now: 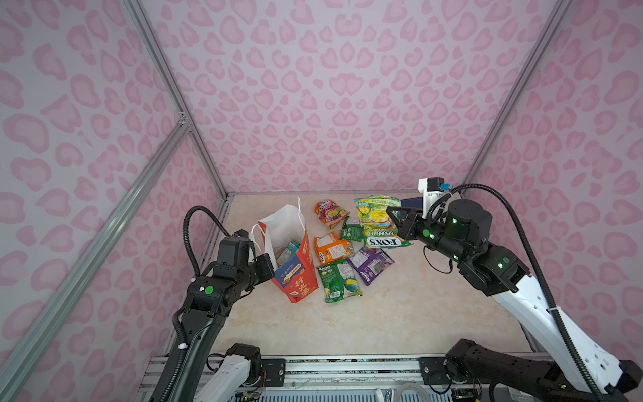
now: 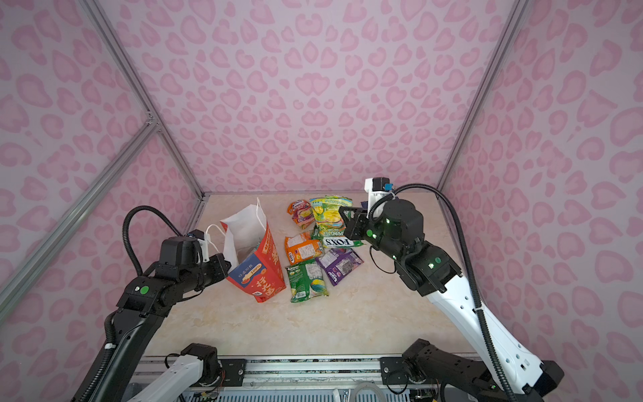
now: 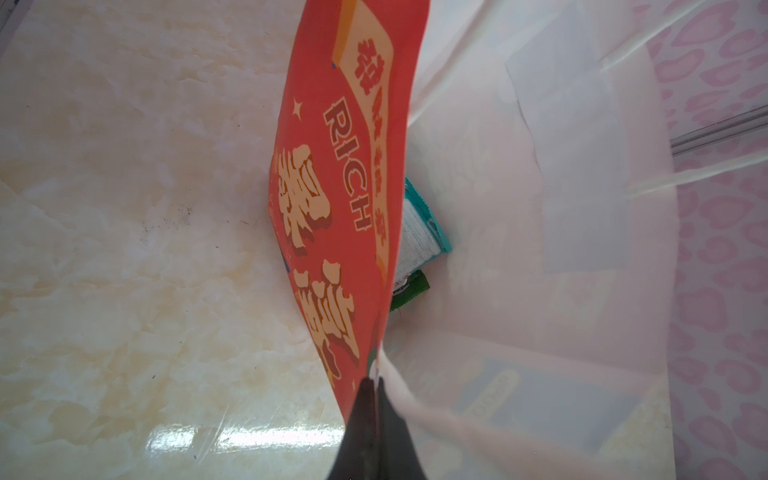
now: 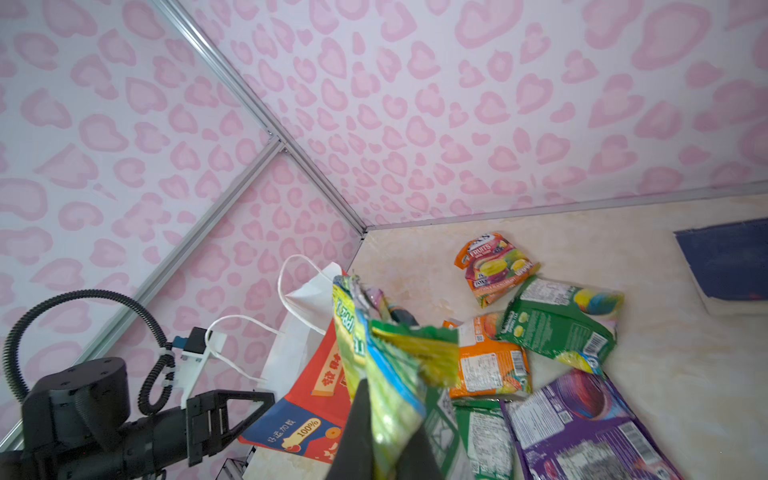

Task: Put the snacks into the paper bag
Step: 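Carry the green mango packet over the bag held by the left gripper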

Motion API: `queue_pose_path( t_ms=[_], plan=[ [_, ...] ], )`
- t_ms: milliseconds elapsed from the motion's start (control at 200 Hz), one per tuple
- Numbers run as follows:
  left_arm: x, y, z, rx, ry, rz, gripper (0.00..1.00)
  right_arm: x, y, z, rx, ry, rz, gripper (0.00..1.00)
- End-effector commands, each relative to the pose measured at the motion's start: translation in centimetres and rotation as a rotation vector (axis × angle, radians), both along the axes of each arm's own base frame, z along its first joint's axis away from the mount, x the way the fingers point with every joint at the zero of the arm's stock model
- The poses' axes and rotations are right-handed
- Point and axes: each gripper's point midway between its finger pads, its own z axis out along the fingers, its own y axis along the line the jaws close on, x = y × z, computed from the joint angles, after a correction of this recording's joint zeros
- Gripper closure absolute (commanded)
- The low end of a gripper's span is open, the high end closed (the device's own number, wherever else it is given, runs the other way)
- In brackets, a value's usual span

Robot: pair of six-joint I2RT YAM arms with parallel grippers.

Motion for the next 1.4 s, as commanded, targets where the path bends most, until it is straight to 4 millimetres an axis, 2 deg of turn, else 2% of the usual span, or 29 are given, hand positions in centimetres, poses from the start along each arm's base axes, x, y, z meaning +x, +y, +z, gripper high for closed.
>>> queue_pose_path(
  t_ms=[0, 165, 260, 360, 455, 590, 750, 1105, 1395],
  plan=[
    [-0.5, -0.4, -0.2, -0.025, 0.014, -0.010, 0.97, 0.9, 2.6, 3.6, 0.006, -0.102, 0.018, 1.00],
    [-0.6, -0.4, 0.4, -0.034, -0.003, -0.008, 0.97, 1.5, 7.6, 7.4, 0.011, -0.158, 0.098, 1.00],
    [-0.7, -0.5, 0.3, -0.041, -0.001, -0.011, 0.97, 2.0, 10.3, 8.5, 0.025, -0.164, 0.148, 1.00],
    [-0.6, -0.6, 0.1, -0.044, 0.005, -0.010, 0.97, 2.5, 13.1, 8.7, 0.034, -0.160, 0.181, 1.00],
    [-0.6, -0.7, 0.0, -0.056, 0.003, -0.009, 0.97, 3.0, 15.7, 8.0, 0.036, -0.143, 0.212, 1.00],
    [-0.7, -0.7, -0.1, -0.058, 0.003, -0.008, 0.97, 4.3, 19.1, 5.3, 0.006, -0.093, 0.233, 1.00],
    [-0.7, -0.7, 0.1, -0.061, -0.002, -0.007, 0.97, 5.5, 21.6, 1.5, -0.035, -0.024, 0.251, 1.00],
    [-0.4, -0.9, 0.0, -0.071, -0.001, -0.008, 0.97, 6.3, 25.5, -2.8, -0.119, 0.028, 0.263, 1.00],
    [-0.1, -0.8, 0.0, -0.060, 0.002, 0.000, 0.97, 6.4, 27.1, -6.3, -0.179, 0.072, 0.252, 1.00]
  ],
)
